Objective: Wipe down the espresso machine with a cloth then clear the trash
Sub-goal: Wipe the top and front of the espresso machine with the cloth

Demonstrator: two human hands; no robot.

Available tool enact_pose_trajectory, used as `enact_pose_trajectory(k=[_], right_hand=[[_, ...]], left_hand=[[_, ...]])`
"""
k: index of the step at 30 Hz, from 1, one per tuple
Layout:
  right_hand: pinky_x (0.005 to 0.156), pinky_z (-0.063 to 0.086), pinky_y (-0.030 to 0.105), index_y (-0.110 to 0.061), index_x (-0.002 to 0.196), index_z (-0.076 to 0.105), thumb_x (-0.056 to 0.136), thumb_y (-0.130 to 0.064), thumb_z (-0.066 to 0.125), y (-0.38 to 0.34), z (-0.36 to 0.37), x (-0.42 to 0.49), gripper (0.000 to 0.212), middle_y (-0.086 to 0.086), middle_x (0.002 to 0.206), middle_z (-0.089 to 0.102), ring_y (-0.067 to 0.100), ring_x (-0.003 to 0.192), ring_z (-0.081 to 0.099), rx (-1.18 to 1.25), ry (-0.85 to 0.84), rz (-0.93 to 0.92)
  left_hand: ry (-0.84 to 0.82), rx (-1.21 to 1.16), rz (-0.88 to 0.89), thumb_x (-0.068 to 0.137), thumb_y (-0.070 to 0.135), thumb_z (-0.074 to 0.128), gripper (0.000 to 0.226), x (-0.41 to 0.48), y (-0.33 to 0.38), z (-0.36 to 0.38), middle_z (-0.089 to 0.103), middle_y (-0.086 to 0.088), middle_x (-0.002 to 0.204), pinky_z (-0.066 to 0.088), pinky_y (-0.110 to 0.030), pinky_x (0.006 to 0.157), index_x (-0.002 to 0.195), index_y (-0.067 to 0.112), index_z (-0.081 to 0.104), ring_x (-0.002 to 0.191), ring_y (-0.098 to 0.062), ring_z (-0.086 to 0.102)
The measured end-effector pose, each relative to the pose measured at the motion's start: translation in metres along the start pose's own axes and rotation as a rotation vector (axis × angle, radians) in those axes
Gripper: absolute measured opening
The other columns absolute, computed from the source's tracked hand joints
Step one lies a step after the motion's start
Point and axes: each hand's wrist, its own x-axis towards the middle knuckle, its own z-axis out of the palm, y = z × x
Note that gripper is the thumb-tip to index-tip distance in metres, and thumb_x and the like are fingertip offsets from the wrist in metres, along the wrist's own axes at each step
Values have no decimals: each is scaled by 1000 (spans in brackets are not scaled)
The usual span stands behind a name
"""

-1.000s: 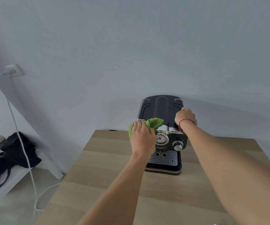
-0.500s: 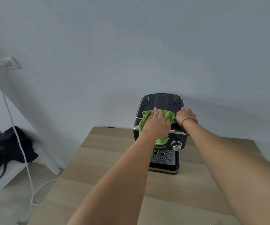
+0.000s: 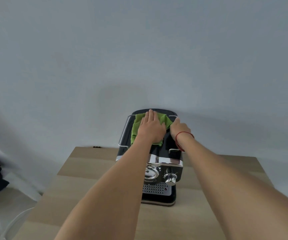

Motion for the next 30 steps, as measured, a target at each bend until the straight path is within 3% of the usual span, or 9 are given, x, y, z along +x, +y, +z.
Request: enact_pose_trajectory(k=[6, 10, 13, 18, 24, 30], right_hand=[[105, 35, 39, -2, 135, 48, 103, -43, 11, 6, 7, 9, 64, 20, 139, 50, 34, 128, 48, -65, 25, -18], [104, 37, 40, -4, 133, 50, 101, -46, 9, 6, 4, 5, 67, 19, 137, 52, 33, 125, 50, -62, 14, -13], [105, 36, 40, -3, 134, 50, 102, -45, 7, 5, 0, -2, 68, 19, 137, 53, 33, 126, 50, -29, 1, 4], [104, 35, 38, -2, 134, 48, 103, -39, 8, 6, -3, -7, 63, 19, 137, 52, 32, 127, 49, -17, 0, 3], [105, 35, 39, 0, 133, 49, 103, -42, 7, 7, 2, 2, 67, 21, 137, 51, 34, 126, 49, -33, 21, 8], [104, 37, 40, 0, 132, 50, 102, -44, 8, 10, 9, 13, 68, 22, 134, 54, 35, 123, 52, -39, 51, 9]], left_hand=[[5, -90, -13, 98, 37, 32, 64, 37, -2, -8, 10, -8, 161, 7, -35, 122, 152, 5, 17, 149, -22, 7], [15, -191, -39, 98, 46, 23, 66, 25, 3, -9, 11, -3, 162, 6, -36, 122, 152, 8, 19, 149, -18, 7], [42, -231, 23, 101, 38, 18, 58, -7, 1, -7, 11, -1, 161, 7, -37, 122, 151, 11, 25, 149, -15, 6], [39, -165, 106, 103, 29, 18, 50, -34, -2, -1, 11, -1, 162, 6, -38, 122, 151, 17, 26, 149, -14, 4], [-18, 7, 105, 101, 29, 17, 54, 9, 3, -2, 11, -1, 162, 4, -37, 122, 153, 13, 21, 149, -16, 4], [2, -13, 104, 99, 27, 22, 54, 45, 2, -8, 23, -3, 158, 8, -35, 121, 150, 10, 28, 147, -18, 16]])
